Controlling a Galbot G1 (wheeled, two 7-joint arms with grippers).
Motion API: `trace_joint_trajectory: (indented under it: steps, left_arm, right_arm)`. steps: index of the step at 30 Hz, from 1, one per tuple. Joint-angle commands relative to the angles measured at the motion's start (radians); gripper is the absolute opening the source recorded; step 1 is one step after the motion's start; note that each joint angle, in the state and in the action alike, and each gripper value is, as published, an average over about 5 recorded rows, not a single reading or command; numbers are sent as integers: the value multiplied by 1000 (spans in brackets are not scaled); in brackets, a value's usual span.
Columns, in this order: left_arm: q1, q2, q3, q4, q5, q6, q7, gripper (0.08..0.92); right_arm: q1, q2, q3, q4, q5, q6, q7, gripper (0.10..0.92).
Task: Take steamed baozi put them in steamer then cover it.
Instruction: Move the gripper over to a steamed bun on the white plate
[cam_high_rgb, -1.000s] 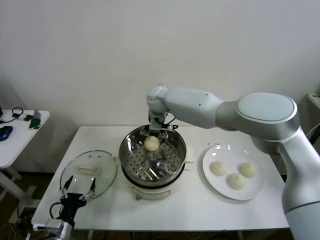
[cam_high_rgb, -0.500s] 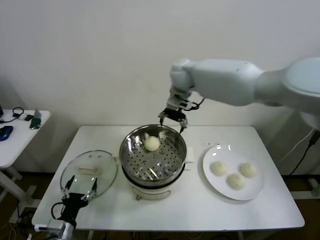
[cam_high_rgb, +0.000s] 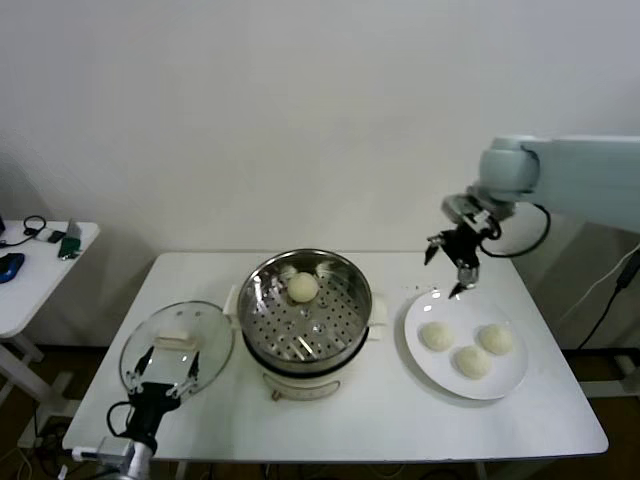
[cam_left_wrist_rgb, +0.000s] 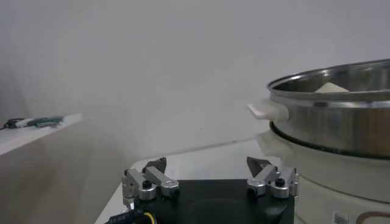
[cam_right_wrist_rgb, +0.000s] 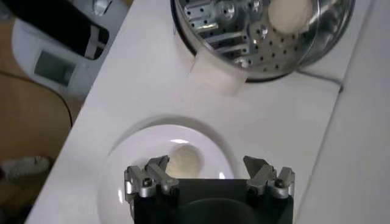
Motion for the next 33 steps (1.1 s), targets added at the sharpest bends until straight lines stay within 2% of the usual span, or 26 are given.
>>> trace_joint_trajectory:
  steps: [1, 7, 17, 33]
  left_arm:
    - [1, -2, -2, -2, 2, 1, 0, 823]
    - [12, -7, -4, -5, 8, -2, -1, 823]
    - [24, -12, -11, 0, 14, -5, -2, 823]
    - [29, -16, -9, 7, 24, -6, -2, 823]
  right_arm:
    - [-111, -158, 3, 108, -47, -225, 120, 823]
    - [-292, -127, 130, -16, -144, -244, 150, 823]
    - [-560, -46, 349, -178, -217, -242, 170, 823]
    - [-695, 53, 461, -371, -268, -204, 158, 823]
